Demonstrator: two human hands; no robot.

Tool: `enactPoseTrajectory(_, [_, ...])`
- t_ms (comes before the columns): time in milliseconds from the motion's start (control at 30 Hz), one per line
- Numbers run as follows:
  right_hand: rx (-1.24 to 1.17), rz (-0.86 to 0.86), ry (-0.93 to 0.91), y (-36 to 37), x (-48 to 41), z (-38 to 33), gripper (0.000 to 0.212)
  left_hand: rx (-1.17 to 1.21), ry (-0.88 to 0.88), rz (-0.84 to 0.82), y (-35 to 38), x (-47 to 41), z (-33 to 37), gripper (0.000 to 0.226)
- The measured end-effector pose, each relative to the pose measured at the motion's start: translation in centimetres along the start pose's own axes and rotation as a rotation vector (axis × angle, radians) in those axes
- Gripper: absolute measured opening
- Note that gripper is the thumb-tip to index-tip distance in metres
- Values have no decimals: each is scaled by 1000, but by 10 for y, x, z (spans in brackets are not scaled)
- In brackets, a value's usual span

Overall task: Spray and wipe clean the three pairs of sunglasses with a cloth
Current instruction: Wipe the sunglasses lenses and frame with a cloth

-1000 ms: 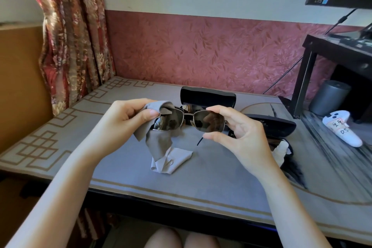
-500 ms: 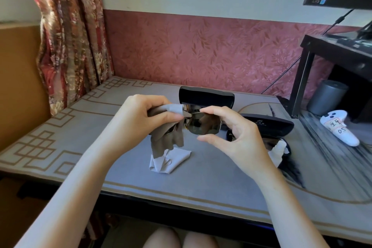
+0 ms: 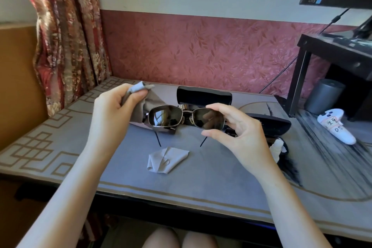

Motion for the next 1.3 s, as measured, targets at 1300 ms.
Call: enactPoseTrajectory(1300, [-14, -76, -12, 23, -3, -2, 45, 168, 135, -381, -13, 36, -5, 63])
Point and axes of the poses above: each hand's wrist, its own x-axis away from the middle knuckle, its own y-axis out of the palm, z = x × y, the point moved 2 cm from there along -x, towards the middle knuckle, and after that the axes turned 7 degrees about z, right-handed, at the moved point
